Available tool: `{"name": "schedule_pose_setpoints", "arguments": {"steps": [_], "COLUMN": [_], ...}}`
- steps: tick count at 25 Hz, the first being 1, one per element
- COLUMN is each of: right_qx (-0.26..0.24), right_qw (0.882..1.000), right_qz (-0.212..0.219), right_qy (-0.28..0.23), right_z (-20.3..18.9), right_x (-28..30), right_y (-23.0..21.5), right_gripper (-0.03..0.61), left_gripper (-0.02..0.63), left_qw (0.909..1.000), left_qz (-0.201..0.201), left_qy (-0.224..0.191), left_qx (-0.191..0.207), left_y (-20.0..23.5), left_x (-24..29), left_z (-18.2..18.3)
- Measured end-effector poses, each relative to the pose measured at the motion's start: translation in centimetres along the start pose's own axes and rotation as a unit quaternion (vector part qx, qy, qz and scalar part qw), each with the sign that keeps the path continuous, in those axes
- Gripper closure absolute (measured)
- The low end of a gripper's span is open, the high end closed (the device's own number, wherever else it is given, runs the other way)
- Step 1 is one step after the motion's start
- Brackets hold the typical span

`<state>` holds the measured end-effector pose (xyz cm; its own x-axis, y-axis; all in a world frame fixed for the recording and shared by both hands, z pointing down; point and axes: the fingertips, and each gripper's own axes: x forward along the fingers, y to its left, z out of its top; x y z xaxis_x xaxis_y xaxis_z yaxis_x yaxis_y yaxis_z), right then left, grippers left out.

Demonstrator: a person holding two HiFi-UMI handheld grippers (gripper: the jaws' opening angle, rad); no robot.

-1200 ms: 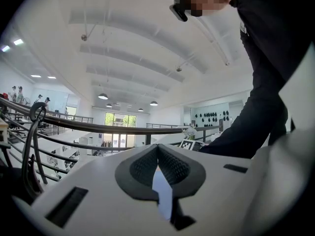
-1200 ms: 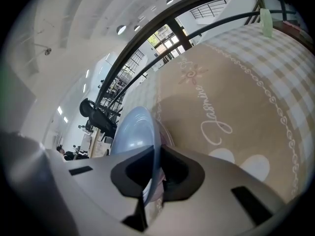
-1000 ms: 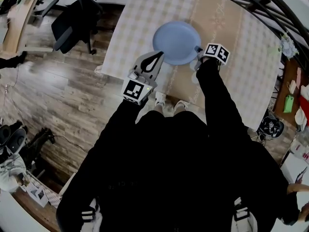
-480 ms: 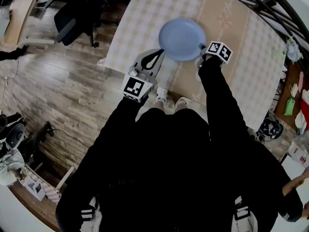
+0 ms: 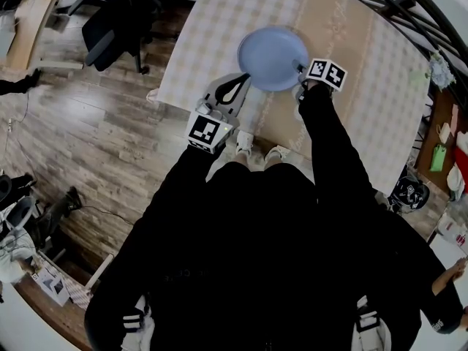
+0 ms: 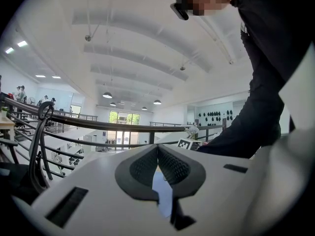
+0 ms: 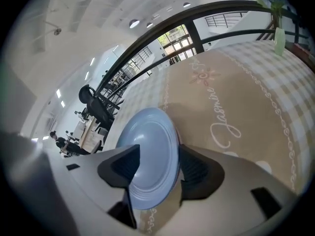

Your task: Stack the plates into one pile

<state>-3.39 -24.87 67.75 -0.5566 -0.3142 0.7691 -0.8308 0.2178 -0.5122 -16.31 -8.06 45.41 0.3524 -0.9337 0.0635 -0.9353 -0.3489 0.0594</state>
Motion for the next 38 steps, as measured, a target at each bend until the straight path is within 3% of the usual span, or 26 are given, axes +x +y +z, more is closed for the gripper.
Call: {"name": "schedule_pose_setpoints", "arguments": {"steps": [9,21,27,33,38], "right_qx": [-0.010,-0.095,-0.163,-0.217,-0.290], "right_qw": [0.999,0.982,0.965,0.942,0.910], "right_qz": [0.033,0.152,0.194,0.233,0.241], "right_qy": [-0.018,-0.052,-0.070,-0.109,-0.173], "right_z": [0.7,1.4,1.3,0.6,0.0], "right_x": [-2.1,-10.5,-15.6,-21.6,-27.2], "right_y": [0.4,4.7,6.9,9.8,11.8], "right_gripper": [0.320,0.334,0.347,0.387,0.453], "left_gripper": [0.594,0.592,0.592,0.592,0.592], "left_qw": [0.9998,0.9994,0.9992,0.9962,0.9896], "left_qz": [-0.009,-0.013,-0.032,-0.086,-0.143], "left_qy": [-0.007,0.017,0.018,0.013,0.008], "left_qx": [0.014,0.027,0.018,0.005,-0.014], "left_y": [-1.8,-3.9,-5.2,-7.8,-10.7], "left_x": [1.1,3.4,4.4,5.0,5.1], "left_z": [0.8,1.8,3.3,5.8,7.8]}}
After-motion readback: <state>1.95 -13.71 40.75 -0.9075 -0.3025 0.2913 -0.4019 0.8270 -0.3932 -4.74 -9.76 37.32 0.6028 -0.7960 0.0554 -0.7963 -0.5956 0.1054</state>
